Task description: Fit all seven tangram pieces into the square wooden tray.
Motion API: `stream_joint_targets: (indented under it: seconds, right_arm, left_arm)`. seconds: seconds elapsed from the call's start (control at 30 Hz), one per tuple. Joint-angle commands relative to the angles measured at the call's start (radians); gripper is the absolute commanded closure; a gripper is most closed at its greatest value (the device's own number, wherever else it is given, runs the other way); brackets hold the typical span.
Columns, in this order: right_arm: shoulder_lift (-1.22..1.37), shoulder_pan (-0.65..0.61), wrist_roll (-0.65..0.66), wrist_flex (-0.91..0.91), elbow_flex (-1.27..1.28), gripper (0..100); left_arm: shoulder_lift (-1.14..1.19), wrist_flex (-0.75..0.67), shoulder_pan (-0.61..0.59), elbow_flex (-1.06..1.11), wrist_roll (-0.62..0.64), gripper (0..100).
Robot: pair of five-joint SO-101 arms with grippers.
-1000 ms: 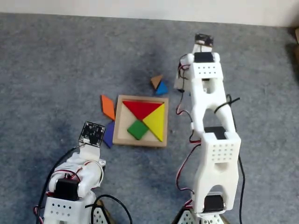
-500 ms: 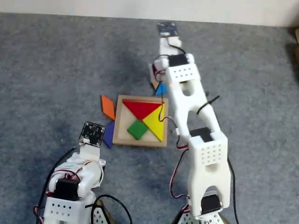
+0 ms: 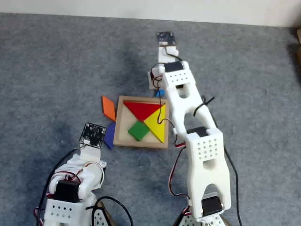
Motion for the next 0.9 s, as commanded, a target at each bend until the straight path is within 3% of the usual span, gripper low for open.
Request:
stream_joint_targets:
  seconds: [0.0, 0.6, 0.87]
  right_arm:
    - [-0.024, 0.018, -0.006, 0.053, -0.03, 80.0]
    - [0.111, 0.019, -0.006, 0.071, -0.061, 80.2]
    - [0.105, 0.05, -0.003, 0.087, -0.085, 97.1]
  left_arm:
    - [-0.033, 0.005, -0.008, 0.019, -0.008, 99]
    - [-0.033, 0.005, -0.008, 0.019, -0.008, 99]
    - [-0.033, 0.005, -0.008, 0.019, -0.008, 99]
